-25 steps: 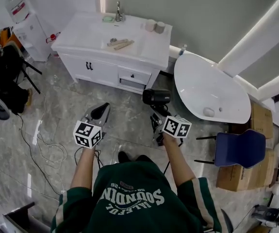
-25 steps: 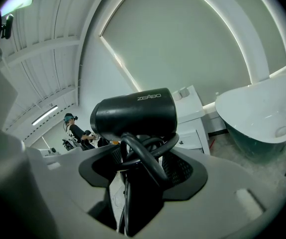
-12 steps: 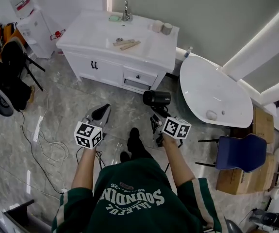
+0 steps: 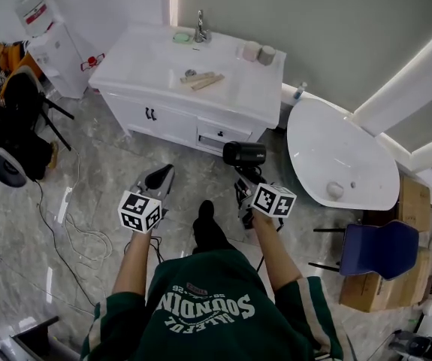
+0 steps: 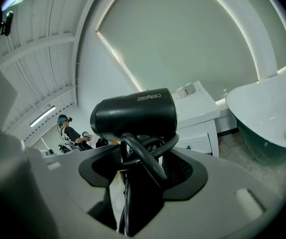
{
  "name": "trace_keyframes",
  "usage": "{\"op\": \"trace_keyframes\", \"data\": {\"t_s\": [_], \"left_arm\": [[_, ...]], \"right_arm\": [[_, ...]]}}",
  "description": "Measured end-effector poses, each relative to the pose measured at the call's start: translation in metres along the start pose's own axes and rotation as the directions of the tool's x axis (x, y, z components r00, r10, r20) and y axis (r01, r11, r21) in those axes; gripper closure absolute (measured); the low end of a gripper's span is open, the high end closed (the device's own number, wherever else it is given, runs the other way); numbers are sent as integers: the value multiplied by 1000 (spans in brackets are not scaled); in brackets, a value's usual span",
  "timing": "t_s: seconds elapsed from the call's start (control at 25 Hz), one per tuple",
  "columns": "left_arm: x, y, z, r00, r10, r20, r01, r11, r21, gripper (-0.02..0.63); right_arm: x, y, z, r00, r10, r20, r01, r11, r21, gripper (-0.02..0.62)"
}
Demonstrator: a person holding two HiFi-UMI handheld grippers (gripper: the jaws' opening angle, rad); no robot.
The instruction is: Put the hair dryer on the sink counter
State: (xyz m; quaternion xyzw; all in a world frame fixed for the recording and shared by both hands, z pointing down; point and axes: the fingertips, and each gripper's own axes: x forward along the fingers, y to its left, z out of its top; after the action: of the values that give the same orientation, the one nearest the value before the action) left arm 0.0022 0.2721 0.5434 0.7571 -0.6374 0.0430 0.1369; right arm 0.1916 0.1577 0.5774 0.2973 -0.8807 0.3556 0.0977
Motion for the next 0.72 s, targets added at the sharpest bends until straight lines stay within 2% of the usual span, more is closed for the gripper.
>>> {"op": "trace_keyframes", "data": {"t_s": [0.24, 0.52, 0.72], "left_arm": [[56, 35, 22, 1000, -18, -21, 18, 1000, 19, 545], [129, 79, 66, 1000, -24, -9, 25, 999, 37, 545], [165, 94, 82, 999, -51, -19, 52, 998, 43, 545]], "right_arm": [[52, -21, 33, 1000, -7, 1, 7, 1000, 30, 336], [111, -41, 100, 1000, -11, 14, 11, 999, 30, 336], [140, -49, 135, 999, -18, 26, 18, 1000, 25, 336]]}}
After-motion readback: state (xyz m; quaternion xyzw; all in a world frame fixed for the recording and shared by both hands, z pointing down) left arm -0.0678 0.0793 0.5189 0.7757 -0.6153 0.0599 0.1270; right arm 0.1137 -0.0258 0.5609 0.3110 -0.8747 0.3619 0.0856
